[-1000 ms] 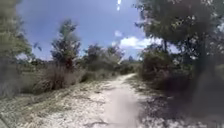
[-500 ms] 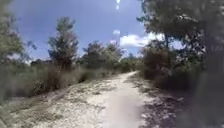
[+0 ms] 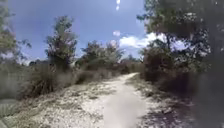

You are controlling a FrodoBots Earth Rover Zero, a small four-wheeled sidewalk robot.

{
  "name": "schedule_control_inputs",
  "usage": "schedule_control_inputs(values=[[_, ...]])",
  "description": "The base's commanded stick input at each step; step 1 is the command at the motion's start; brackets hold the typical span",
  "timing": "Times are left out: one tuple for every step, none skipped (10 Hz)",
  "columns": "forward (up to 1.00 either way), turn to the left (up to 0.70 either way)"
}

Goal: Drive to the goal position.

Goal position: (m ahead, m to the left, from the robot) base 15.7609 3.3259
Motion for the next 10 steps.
schedule_control_inputs(values=[[0.50, -0.50], [0.50, -0.50], [0.50, -0.08], [0.50, 0.00], [0.50, 0.00], [0.50, 0.00], [0.50, 0.00], [0.50, 0.00], [0.50, 0.00], [0.50, 0.00]])
